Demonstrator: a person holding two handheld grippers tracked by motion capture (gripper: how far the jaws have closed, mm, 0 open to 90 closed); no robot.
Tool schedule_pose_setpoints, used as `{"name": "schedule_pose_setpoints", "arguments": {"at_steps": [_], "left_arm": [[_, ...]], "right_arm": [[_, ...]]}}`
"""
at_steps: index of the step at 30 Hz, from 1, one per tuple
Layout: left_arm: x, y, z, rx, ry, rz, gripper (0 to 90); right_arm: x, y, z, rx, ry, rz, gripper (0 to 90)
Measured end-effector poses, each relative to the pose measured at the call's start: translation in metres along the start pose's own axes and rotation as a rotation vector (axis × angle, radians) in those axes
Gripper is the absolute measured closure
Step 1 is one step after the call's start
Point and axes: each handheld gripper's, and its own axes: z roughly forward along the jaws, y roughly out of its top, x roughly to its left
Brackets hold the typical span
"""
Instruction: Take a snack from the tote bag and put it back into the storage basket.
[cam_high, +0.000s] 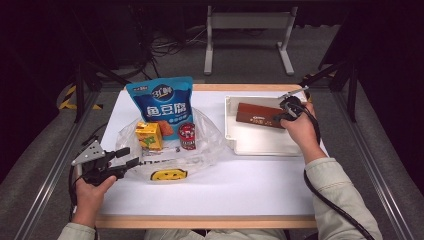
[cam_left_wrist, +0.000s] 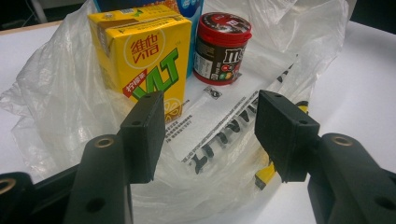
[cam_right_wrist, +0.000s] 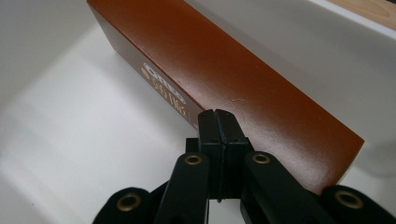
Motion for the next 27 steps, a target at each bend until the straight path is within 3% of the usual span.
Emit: {"name": "schedule_pose_setpoints", "arguments": {"at_steps": [17, 27], "left_arm": [[0.0005, -0.0004, -0.0012, 0.002, 0.004, 0.003, 43.7], [0.0006, -0.001, -0.0021, -0.002, 0.005, -0.002, 43.7]], "right_arm": [[-0.0075, 0.0042, 0.0078, -0.038, -0.055, 0.018, 90.0], [-0.007, 0.0064, 0.0046, -0.045, -0.031, 0.034, 85.5]]}}
